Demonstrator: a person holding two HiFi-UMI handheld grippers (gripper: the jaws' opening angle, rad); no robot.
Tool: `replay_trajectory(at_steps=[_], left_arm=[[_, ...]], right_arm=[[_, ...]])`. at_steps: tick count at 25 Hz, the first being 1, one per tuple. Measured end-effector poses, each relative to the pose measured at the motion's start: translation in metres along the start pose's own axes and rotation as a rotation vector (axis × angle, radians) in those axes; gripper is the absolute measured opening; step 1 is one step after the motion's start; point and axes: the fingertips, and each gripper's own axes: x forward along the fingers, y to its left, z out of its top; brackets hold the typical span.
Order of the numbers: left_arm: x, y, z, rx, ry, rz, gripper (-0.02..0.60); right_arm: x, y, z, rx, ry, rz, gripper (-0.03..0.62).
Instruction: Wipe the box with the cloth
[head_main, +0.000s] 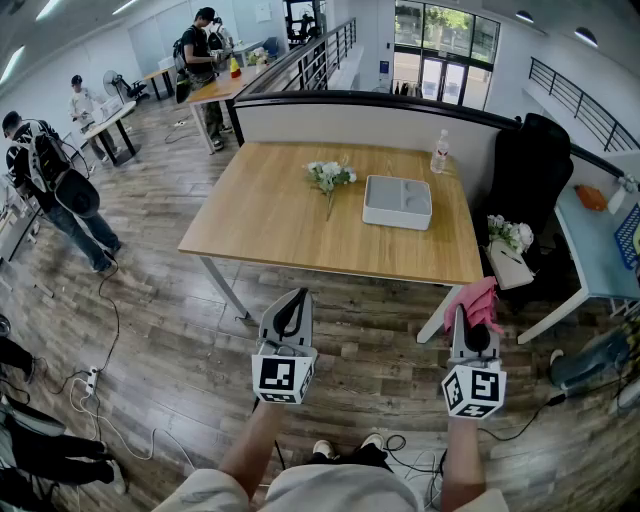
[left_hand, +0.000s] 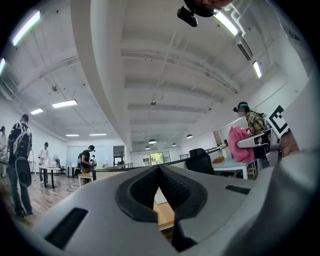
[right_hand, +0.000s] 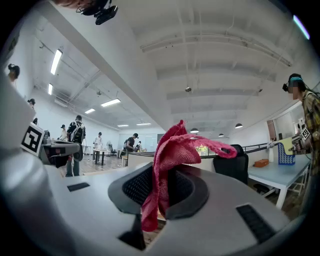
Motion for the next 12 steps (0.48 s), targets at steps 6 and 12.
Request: replay_trajectory(at_steps=[6,12], left_arm=[[0.008,-0.007,-0.006,0.001,0.012,-0.033,0.014],[0.016,-0.016,-0.003,0.002,0.007,-0.051,0.014]], right_arm=[[0.002,-0.003,0.004,0.002,-0.01,-0.008,0.075],[0.002,-0.013,0.004,0.009,-0.008,-0.031,0.075]])
